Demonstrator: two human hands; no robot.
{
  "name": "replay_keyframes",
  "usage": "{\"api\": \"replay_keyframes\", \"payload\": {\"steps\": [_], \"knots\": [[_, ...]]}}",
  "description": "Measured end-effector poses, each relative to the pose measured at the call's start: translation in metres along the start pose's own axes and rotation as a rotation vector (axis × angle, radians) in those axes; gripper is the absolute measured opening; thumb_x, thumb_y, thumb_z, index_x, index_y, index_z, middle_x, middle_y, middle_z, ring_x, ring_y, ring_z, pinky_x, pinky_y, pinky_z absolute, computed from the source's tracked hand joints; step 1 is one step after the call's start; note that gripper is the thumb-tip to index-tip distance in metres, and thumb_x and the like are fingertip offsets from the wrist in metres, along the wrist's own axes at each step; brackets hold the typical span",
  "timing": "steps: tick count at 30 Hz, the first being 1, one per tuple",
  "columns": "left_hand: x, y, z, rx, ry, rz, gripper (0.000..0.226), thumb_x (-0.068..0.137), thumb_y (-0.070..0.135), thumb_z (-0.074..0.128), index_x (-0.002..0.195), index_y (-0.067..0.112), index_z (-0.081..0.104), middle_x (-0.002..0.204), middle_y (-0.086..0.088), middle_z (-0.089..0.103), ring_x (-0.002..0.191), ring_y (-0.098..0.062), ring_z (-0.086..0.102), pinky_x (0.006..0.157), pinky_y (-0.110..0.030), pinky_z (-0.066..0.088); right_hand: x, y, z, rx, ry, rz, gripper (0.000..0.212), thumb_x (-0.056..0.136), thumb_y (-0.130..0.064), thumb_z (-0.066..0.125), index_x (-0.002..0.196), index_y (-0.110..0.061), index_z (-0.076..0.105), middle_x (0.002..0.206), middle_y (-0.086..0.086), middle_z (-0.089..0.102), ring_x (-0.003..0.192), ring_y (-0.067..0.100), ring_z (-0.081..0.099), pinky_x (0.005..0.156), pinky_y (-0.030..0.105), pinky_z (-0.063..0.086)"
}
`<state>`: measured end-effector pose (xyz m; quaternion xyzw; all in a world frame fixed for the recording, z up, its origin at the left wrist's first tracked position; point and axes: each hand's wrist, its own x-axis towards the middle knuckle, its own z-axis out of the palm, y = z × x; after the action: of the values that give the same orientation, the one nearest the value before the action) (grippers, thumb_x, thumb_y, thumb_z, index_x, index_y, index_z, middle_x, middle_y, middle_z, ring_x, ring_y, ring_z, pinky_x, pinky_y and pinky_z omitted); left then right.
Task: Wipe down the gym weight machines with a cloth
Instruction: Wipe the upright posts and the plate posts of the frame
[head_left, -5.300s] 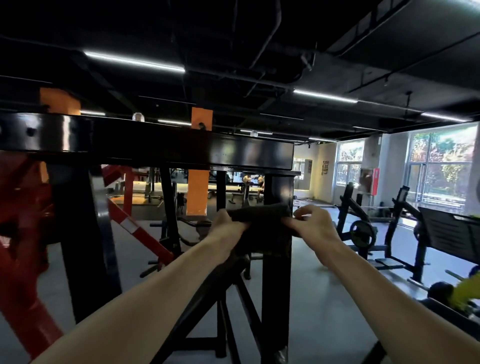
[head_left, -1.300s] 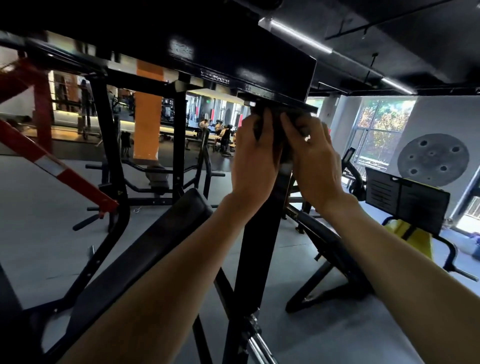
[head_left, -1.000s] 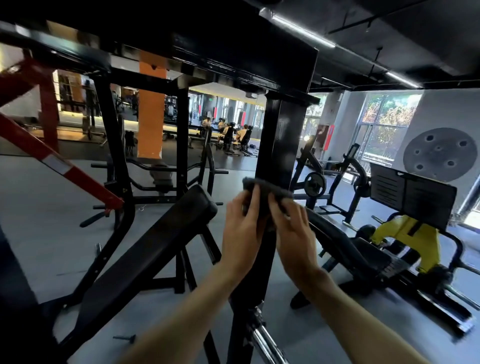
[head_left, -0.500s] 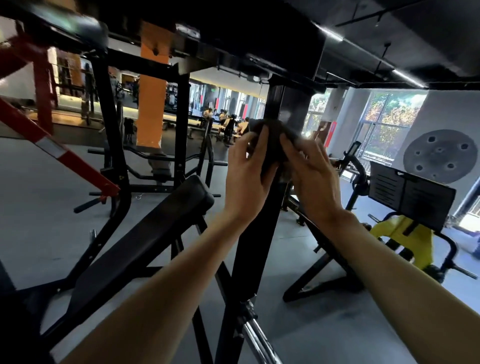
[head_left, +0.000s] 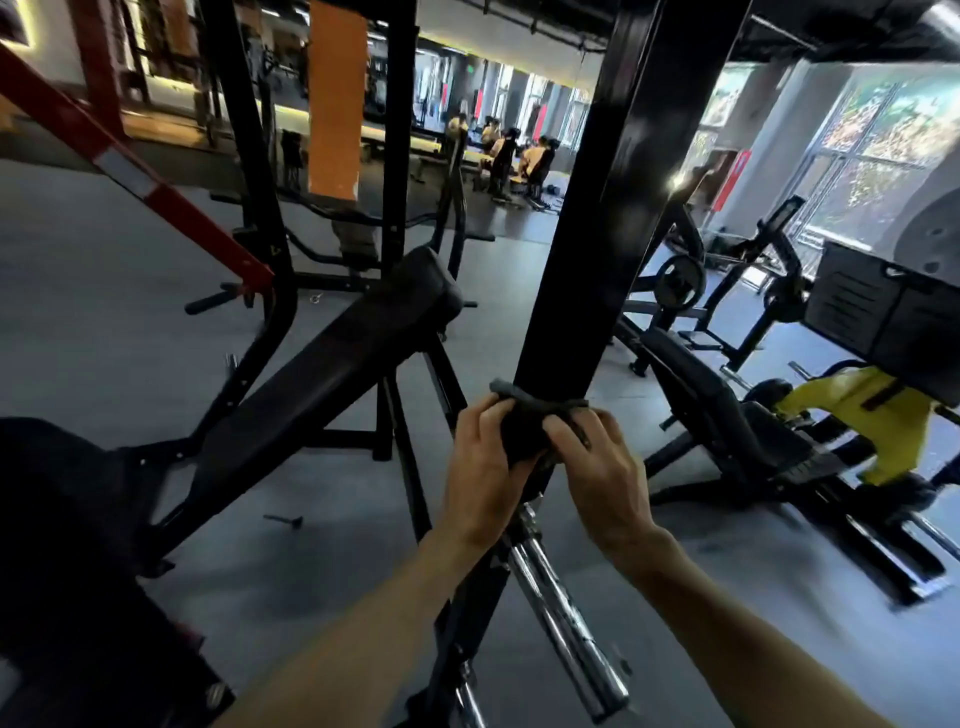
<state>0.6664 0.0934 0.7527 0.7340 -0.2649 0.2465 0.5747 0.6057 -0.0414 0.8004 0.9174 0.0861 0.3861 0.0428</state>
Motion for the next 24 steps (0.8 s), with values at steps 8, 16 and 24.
{"api": "replay_keyframes", "payload": {"steps": [8,16,24], "knots": [[-0.049,-0.037,0.021,-0.058,-0.036,-0.309,0.043,0.082,0.013,0.081,0.107,0.027,0.049,0.106,0.015,0.046,0.096,-0.006,0.055,0.082,-0.022,0.051,-0.056,0.001,0.054,0.082,-0.1,-0.018,0.018,0.088,-0.006,0.061,0.106,-0.011,0.064,0.109,0.011,0.064,0.097,0.032,0.059,0.047,0.041,0.055],[-0.046,-0.018,0.015,-0.108,-0.034,-0.442,0.041,0.08,0.022,0.085,0.097,0.027,0.047,0.1,0.013,0.048,0.088,0.005,0.055,0.069,-0.01,0.045,-0.044,0.003,0.04,0.115,-0.151,-0.043,0.029,0.08,0.002,0.073,0.105,-0.009,0.065,0.107,0.008,0.062,0.096,0.028,0.057,0.045,0.032,0.046],[0.005,0.014,-0.009,-0.214,-0.003,-0.334,0.052,0.074,0.034,0.089,0.112,0.022,0.056,0.109,0.004,0.063,0.096,-0.01,0.066,0.08,-0.029,0.059,0.013,0.008,-0.005,0.126,0.088,-0.172,0.023,0.096,-0.013,0.051,0.109,-0.005,0.068,0.106,0.012,0.064,0.098,0.025,0.054,0.053,0.033,0.049]]}}
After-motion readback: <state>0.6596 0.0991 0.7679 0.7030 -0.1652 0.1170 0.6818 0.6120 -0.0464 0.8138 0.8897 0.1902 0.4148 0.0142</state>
